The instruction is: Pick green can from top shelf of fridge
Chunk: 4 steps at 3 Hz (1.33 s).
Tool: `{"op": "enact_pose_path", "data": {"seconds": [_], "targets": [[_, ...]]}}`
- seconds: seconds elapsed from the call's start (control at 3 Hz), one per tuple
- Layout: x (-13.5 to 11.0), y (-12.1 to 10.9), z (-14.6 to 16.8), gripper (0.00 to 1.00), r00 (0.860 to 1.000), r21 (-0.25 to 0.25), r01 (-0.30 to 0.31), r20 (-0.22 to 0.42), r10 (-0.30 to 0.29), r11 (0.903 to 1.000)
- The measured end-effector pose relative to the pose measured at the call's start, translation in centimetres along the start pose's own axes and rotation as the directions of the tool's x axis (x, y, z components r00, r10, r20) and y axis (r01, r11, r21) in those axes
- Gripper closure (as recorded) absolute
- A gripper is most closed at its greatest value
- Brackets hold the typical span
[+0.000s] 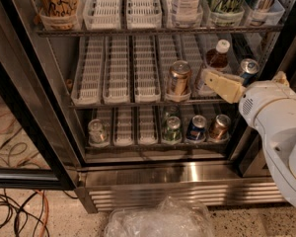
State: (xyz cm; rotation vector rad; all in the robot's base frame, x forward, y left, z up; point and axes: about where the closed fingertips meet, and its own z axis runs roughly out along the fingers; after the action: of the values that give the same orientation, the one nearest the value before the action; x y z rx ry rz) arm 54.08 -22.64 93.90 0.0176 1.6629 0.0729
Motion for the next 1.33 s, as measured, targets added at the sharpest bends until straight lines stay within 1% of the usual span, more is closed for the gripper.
{"op": "enact_pose_path", "data": {"seconds": [0.33, 0.67, 1.0, 1.33], "targets": [[-0.2, 0.7, 0.1, 0.00, 0.996, 0.023, 0.085, 0.010, -0.085, 0.9961], [-0.6, 2.0, 0.0, 0.00, 0.989, 0.061, 0.143, 0.018, -0.144, 0.9879], [0.6, 2.2, -1.1, 0.00, 0.990, 0.128, 0.121, 0.055, -0.129, 0.9843], [-1.6, 1.9, -1.6, 0.00, 0.976, 0.190, 0.157, 0.118, -0.181, 0.9691]]}}
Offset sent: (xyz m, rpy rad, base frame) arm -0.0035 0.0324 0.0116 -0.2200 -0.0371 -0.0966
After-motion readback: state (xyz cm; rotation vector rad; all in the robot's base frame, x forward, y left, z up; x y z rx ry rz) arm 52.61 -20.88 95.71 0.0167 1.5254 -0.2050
